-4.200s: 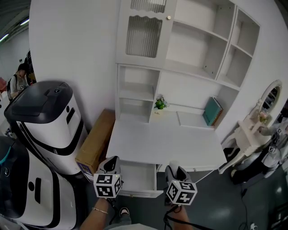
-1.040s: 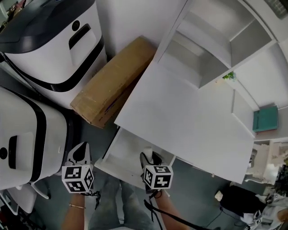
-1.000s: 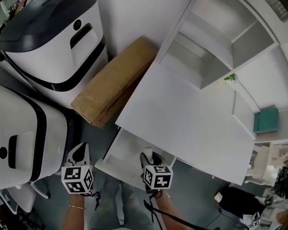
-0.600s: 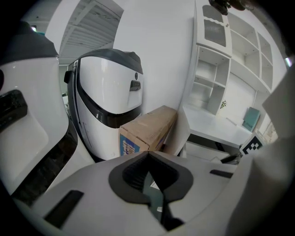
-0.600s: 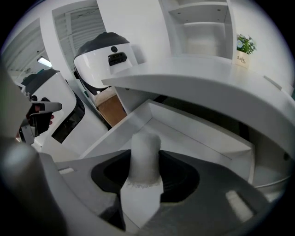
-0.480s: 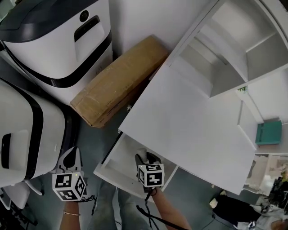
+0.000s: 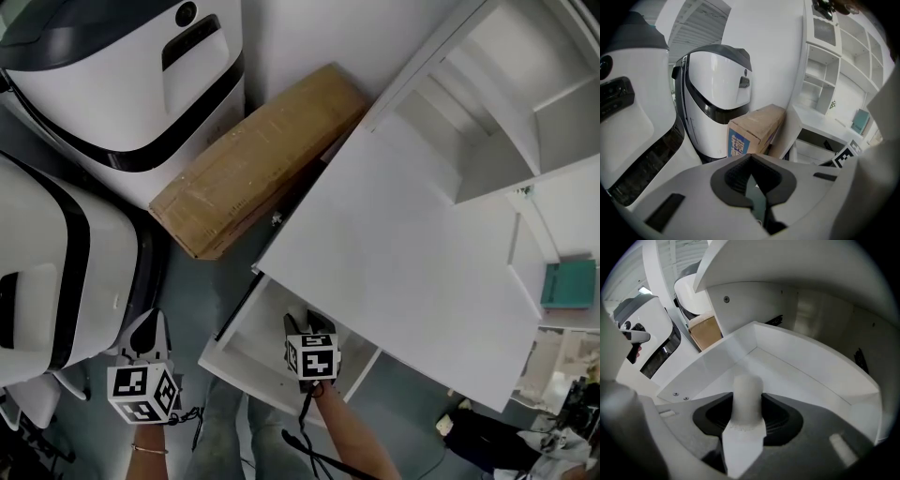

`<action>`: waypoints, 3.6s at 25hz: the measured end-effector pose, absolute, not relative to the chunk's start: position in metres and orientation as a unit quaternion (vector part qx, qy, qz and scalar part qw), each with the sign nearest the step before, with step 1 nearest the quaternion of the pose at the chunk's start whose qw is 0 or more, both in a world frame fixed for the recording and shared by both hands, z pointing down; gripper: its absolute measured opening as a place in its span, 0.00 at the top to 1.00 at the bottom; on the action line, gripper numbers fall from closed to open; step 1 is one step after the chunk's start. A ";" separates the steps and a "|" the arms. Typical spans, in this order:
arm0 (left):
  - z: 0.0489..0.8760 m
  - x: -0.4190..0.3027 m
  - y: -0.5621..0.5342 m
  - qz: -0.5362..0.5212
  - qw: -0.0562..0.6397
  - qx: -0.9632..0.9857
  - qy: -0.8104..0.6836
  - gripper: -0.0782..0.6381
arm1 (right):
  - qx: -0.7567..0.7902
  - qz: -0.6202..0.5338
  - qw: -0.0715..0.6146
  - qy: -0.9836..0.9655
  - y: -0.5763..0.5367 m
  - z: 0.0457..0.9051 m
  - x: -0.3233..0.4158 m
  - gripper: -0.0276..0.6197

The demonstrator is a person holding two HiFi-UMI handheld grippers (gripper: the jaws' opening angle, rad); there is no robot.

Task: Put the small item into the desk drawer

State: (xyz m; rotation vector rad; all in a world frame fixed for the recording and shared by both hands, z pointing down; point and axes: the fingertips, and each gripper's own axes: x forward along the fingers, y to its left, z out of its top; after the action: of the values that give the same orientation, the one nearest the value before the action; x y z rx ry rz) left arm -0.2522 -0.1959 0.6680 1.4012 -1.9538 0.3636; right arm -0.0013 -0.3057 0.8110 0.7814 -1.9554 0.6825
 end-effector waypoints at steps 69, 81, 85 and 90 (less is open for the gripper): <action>0.379 -0.021 -0.355 0.051 0.141 0.825 -0.544 0.89 | 0.706 0.146 0.062 -0.690 -0.276 0.388 0.273 0.95; 0.383 -0.020 -0.362 0.057 0.140 0.817 -0.557 0.89 | 0.707 0.145 0.069 -0.688 -0.289 0.391 0.283 0.95; 0.384 -0.018 -0.363 0.057 0.141 0.816 -0.558 0.89 | 0.709 0.148 0.065 -0.686 -0.290 0.393 0.286 0.95; 0.386 -0.011 -0.362 0.063 0.140 0.816 -0.558 0.89 | 0.708 0.154 0.062 -0.686 -0.289 0.395 0.293 0.95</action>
State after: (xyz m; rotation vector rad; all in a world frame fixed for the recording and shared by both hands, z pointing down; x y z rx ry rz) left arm -0.0110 -0.3615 0.3862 2.3567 -1.6107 0.1806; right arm 0.2935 -0.2886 0.3945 2.1419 -2.0751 0.4651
